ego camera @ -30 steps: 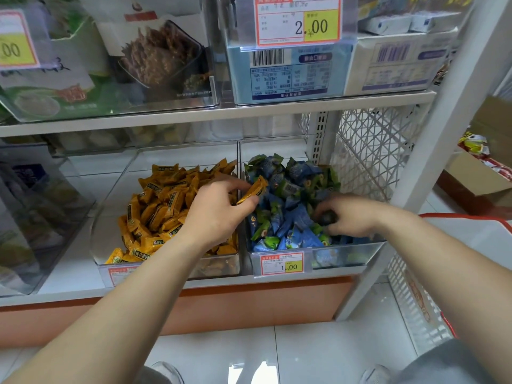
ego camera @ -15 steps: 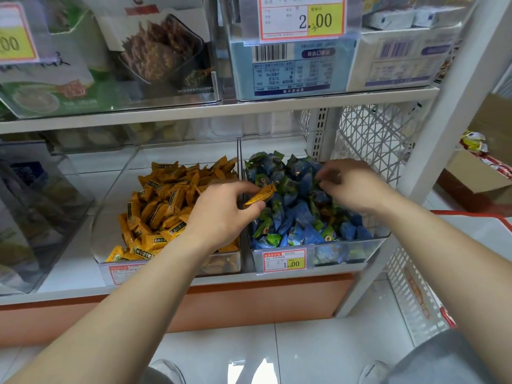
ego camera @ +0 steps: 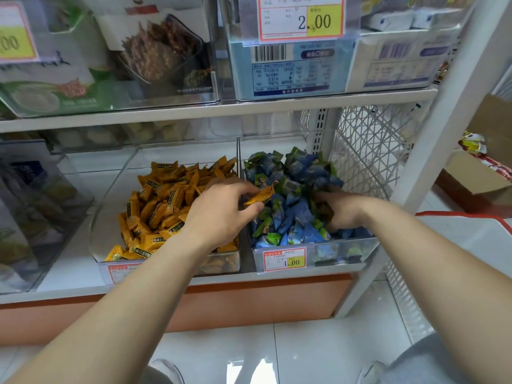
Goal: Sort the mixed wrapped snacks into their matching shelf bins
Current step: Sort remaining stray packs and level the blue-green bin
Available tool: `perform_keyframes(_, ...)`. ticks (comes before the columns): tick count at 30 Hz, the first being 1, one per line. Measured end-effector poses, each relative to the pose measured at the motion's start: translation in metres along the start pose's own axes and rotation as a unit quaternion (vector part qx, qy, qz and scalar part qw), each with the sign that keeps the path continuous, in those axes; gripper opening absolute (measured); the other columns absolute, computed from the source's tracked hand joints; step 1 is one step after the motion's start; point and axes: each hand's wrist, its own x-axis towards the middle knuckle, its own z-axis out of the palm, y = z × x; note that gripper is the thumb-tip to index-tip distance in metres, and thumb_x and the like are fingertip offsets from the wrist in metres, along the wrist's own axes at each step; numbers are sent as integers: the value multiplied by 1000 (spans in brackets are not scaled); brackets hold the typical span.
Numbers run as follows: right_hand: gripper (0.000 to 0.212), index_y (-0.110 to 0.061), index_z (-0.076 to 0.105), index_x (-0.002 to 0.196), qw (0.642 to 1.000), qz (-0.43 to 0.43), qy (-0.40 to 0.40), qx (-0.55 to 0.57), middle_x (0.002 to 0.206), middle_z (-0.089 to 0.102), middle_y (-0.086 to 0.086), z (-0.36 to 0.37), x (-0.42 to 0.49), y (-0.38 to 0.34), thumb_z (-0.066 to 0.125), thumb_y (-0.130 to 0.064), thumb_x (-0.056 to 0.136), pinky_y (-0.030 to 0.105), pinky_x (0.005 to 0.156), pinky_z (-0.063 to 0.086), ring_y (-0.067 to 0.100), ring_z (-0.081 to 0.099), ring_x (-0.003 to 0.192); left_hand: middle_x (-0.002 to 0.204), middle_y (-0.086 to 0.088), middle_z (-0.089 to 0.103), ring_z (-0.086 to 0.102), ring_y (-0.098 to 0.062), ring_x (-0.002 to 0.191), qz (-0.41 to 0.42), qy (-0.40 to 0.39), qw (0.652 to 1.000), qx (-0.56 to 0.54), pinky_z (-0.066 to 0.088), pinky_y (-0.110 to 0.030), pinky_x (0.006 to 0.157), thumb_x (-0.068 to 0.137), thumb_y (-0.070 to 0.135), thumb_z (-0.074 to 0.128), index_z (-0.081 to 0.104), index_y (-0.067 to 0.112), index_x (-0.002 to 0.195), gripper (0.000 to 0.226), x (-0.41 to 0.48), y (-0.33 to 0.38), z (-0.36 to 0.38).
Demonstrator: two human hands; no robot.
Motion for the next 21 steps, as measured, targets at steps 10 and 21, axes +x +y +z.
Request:
perform_keyframes(10,88,-18,33,151,998,34,-54,28,141,53,4,5,14,2,78,-15,75,28,88,47,23,55,118,113,14,66,59,-10,103,10,-13,1000,-4,54,-39,80,93,53,58,66,33,120,35,-2,-2,1)
perform_keyframes(21,31,-25,67,93,981,-17,75,177,82,69,-9,-7,0,3,86,-28,68,18,52,41,7,62,70,107,15,65,59,-8,98,6,-13,999,-44,52,-32,78,92,48,62,68,31,117,31,-1,-8,2)
